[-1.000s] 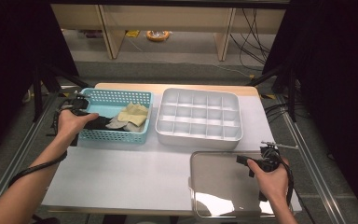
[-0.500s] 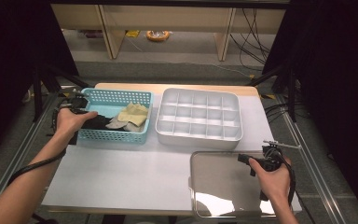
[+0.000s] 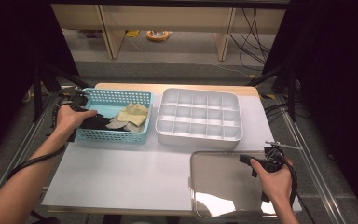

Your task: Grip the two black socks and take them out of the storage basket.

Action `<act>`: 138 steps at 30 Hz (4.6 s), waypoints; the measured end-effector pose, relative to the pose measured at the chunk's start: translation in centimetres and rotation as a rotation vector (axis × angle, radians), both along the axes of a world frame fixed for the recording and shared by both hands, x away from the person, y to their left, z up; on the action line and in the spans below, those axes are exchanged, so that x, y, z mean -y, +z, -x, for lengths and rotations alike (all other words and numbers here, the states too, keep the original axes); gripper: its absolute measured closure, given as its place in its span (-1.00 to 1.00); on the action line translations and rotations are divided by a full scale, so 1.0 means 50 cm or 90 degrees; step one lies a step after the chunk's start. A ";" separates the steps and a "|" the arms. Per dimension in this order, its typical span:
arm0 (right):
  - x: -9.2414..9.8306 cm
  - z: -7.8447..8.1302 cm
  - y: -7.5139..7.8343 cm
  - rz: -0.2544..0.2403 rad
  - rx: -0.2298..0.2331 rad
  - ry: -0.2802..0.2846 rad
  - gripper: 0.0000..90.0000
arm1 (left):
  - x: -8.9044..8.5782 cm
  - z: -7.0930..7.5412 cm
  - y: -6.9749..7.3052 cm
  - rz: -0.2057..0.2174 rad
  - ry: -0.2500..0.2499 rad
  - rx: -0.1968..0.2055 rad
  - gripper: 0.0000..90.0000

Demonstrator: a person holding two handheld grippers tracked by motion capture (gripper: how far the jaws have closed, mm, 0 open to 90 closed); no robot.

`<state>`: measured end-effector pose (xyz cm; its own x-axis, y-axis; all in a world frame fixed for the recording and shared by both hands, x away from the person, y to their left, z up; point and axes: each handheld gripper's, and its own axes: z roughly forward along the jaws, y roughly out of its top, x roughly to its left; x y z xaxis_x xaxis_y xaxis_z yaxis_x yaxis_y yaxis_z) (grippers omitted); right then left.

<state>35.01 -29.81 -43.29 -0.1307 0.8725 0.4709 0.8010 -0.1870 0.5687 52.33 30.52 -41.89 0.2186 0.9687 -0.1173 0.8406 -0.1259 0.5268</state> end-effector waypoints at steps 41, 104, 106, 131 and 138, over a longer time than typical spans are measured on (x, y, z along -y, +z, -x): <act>0.000 -0.006 -0.009 0.018 0.015 0.017 0.62 | 0.022 0.018 0.031 -0.026 -0.075 -0.017 0.99; -0.012 -0.012 -0.017 0.029 0.007 0.031 0.60 | 0.093 0.211 0.057 0.070 -0.221 0.070 1.00; -0.012 -0.011 -0.016 0.024 0.005 0.033 0.60 | 0.095 0.215 0.056 0.071 -0.224 0.070 1.00; -0.014 -0.010 -0.014 0.024 -0.007 0.023 0.60 | 0.109 0.252 0.043 0.095 -0.272 0.037 1.00; -0.017 -0.009 -0.012 0.019 -0.011 0.018 0.60 | 0.110 0.272 0.051 0.101 -0.273 0.044 1.00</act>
<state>35.46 -28.96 -43.91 -0.1467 0.8824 0.4470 0.8157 -0.1477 0.5593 38.72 25.00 -39.35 0.6086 0.7600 -0.2280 0.6920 -0.3677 0.6212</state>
